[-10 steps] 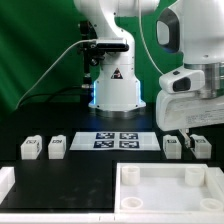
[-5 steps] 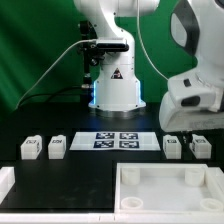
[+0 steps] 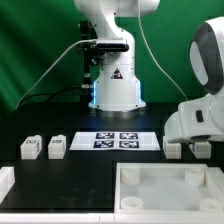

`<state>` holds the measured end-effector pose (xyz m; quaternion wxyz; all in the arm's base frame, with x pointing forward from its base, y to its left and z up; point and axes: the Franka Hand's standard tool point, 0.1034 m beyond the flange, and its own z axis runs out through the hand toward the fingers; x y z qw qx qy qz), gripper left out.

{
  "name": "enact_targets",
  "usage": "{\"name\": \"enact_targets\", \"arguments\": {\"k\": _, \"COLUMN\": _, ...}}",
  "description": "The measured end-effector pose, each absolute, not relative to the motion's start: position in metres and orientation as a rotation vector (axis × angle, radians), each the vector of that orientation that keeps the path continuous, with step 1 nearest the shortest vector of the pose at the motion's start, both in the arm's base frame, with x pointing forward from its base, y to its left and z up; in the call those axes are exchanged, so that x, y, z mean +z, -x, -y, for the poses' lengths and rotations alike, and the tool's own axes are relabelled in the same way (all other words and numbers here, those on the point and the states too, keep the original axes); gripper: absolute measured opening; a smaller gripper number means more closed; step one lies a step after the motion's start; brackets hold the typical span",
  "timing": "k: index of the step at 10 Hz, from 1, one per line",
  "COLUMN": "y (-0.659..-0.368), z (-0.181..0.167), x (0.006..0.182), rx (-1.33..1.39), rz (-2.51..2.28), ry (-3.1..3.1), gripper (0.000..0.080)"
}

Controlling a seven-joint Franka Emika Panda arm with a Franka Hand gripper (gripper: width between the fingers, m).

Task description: Assemble one leg

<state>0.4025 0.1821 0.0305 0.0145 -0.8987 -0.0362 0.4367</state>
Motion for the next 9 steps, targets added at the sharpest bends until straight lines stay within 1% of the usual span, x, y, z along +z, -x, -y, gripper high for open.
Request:
{"name": "enact_targets", "arguments": {"k": 1, "y": -0.401, "z": -0.182, "x": 0.029, "rx": 1.364, "rz": 0.113, "ry": 2.796, "gripper": 0.0649}}
{"name": "enact_targets", "arguments": {"k": 3, "y": -0.391, "z": -0.184, "x": 0.023, "rx": 1.398, "rz": 0.121, "ry": 2.789, "gripper": 0.0649}}
{"name": "enact_targets", "arguments": {"k": 5, "y": -0.387, "z": -0.185, "x": 0.016, "rx": 1.388, "rz": 0.139, "ry": 2.790, "gripper": 0.0649}}
{"name": "enact_targets", "arguments": {"k": 6, "y": -0.387, "z": -0.185, "x": 0.017, "rx": 1.388, "rz": 0.138, "ry": 2.789, "gripper": 0.0649}}
{"name": "enact_targets", "arguments": {"k": 7, "y": -0.387, "z": -0.185, "x": 0.017, "rx": 1.388, "rz": 0.138, "ry": 2.789, "gripper": 0.0561}}
{"name": "enact_targets", "arguments": {"k": 8, "y": -0.387, "z": -0.185, "x": 0.017, "rx": 1.388, "rz": 0.138, "ry": 2.789, "gripper": 0.0427}}
{"name": "enact_targets", "arguments": {"k": 9, "y": -0.387, "z": -0.185, "x": 0.017, "rx": 1.389, "rz": 0.138, "ry": 2.788, "gripper": 0.0427}}
